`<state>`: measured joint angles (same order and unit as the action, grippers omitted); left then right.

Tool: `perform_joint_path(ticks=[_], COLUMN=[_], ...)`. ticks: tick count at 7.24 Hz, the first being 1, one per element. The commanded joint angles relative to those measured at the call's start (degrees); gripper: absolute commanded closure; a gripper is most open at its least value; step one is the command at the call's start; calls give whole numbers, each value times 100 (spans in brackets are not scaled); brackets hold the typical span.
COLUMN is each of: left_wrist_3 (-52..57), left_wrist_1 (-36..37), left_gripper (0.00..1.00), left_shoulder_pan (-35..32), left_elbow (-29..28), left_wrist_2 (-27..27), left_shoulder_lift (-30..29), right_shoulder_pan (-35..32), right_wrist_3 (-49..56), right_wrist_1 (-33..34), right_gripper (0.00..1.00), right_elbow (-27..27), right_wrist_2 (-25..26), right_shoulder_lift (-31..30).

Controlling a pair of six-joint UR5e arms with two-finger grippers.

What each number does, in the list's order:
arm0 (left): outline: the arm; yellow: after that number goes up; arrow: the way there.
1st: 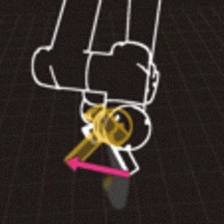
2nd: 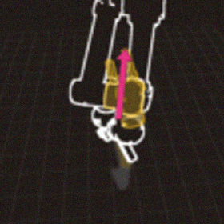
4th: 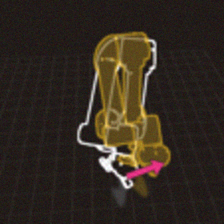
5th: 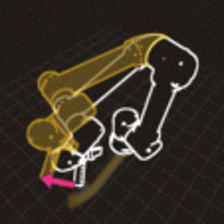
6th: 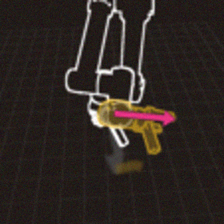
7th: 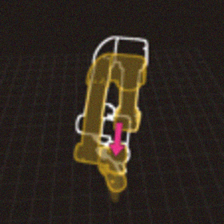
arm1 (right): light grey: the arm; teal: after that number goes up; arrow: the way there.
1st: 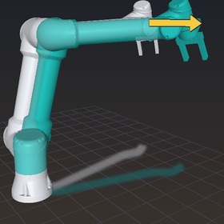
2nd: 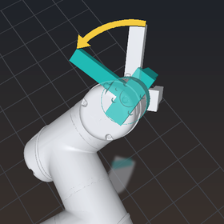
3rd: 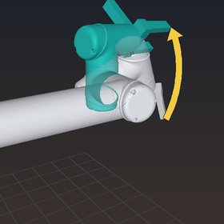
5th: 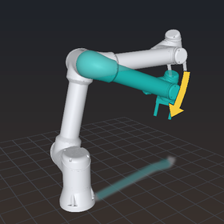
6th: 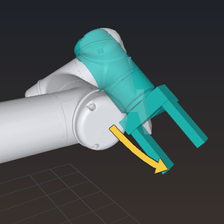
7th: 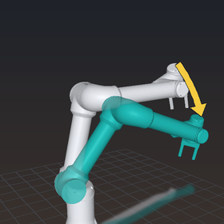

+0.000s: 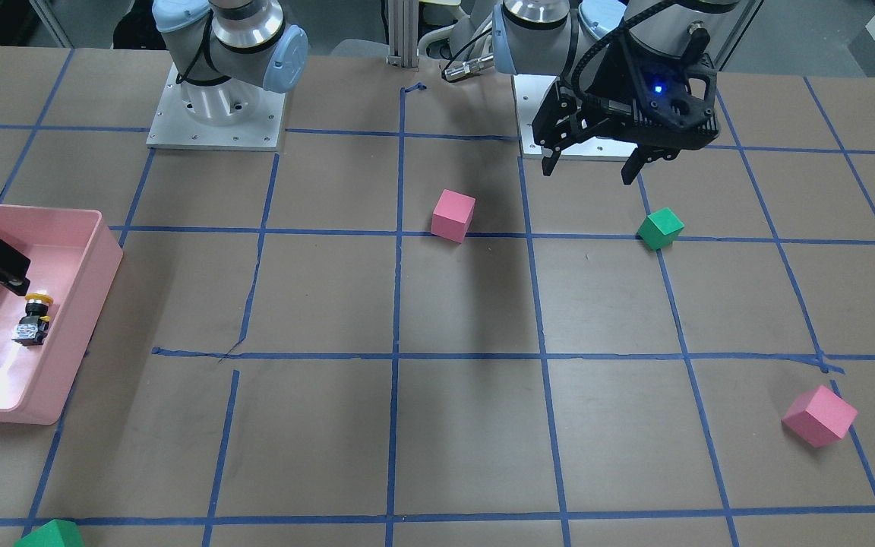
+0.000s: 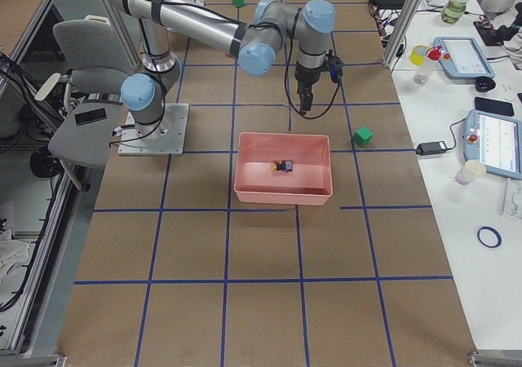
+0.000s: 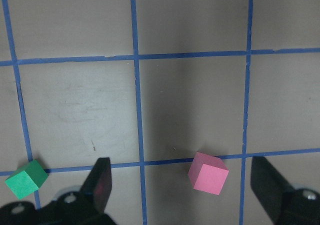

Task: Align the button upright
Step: 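Move the right gripper over the pink bin toward the button, then lower the right gripper into the bin and grasp the yellow button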

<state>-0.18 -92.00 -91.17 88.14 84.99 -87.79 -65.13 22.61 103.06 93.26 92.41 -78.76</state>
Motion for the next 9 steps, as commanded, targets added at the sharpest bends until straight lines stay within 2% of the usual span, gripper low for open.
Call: perform_joint_path(ticks=[1, 2, 3, 4, 7, 9], left_wrist_3=[0, 0, 0, 0, 0, 0], left_wrist_1=[7, 7, 7, 7, 7, 7], left_gripper=[0, 0, 0, 0, 0, 0], left_shoulder_pan=[3, 12, 12, 12, 3, 12], left_elbow=[-8, -8, -8, -8, 1, 1], left_wrist_2=[0, -9, -9, -9, 0, 0], left_shoulder_lift=[7, 7, 7, 7, 7, 16], right_shoulder_pan=[447, 466, 466, 509, 702, 861], right_wrist_3=[7, 24, 50, 51, 321, 586], right_wrist_1=[83, 396, 1147, 1181, 1225, 1531], right_gripper=[0, 0, 0, 0, 0, 0], right_elbow=[453, 708, 841, 1008, 1221, 1229], right_wrist_2=[-30, -22, 74, 388, 409, 409], right_shoulder_lift=[115, 159, 211, 273, 500, 826])
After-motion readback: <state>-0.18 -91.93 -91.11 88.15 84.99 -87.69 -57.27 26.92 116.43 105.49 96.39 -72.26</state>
